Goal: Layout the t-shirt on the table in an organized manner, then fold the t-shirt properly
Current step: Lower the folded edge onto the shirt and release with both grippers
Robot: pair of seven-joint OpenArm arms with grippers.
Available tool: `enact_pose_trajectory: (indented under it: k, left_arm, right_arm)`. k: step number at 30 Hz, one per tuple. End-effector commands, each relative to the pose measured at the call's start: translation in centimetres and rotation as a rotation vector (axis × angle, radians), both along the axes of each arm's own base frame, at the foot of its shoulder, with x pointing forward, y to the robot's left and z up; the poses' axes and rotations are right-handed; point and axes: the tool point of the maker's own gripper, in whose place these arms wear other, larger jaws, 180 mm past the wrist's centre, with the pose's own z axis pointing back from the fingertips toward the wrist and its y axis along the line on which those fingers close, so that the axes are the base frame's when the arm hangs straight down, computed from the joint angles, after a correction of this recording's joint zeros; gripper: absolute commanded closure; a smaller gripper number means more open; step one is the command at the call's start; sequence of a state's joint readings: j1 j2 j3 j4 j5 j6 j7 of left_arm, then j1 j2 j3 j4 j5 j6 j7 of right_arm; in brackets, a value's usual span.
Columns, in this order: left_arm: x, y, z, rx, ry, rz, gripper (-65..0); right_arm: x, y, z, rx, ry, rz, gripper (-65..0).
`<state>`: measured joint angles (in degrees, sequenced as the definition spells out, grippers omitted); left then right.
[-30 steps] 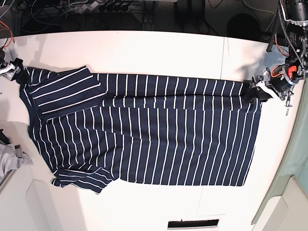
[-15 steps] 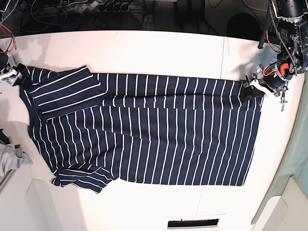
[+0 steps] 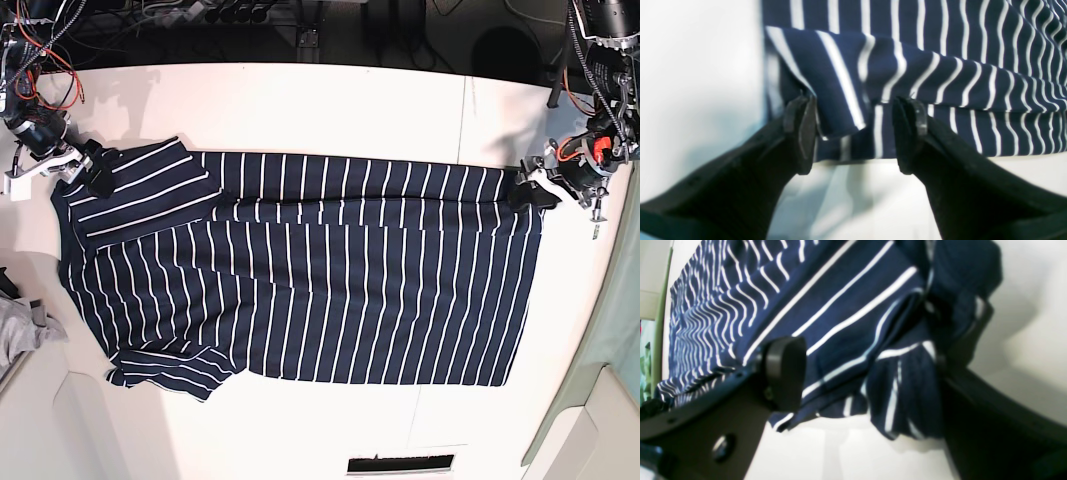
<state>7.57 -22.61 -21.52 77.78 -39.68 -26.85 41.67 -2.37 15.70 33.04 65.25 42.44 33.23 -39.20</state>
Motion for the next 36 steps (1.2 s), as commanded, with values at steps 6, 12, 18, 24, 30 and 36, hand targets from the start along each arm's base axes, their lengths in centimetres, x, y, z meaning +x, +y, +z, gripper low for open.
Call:
enact_pose_trajectory:
  k: [6, 12, 18, 24, 30, 36]
  left_arm:
    - [1.4, 4.5, 3.6, 0.084, -0.075, 0.034, -37.8]
    - [0.5, 5.4, 2.5, 0.098, -0.020, 0.089, -37.8]
    - [-0.7, 6.4, 0.1, 0.062, 0.038, 0.171, -37.8]
    - [-0.6, 3.9, -1.4, -0.066, 0.030, 0.160, -37.8]
    - [1.1, 2.9, -0.9, -0.125, -0.010, 0.164, -37.8]
    - [2.6, 1.8, 0.1, -0.150, -0.029, 0.114, -37.8]
  right_arm:
    - [-0.3, -0.5, -0.2, -0.046, 0.023, 0.024, -44.9]
    - [-0.1, -0.6, -0.1, -0.046, 0.013, 0.017, -44.9]
    - [-0.1, -0.6, -0.1, -0.046, 0.014, 0.017, -44.9]
    - [-0.1, -0.6, -0.1, -0.046, 0.013, 0.017, -44.9]
    - [-0.2, -0.5, -0.2, -0.045, 0.023, 0.023, -44.9]
    - [-0.3, -0.5, -0.2, -0.044, 0.027, 0.026, -44.9]
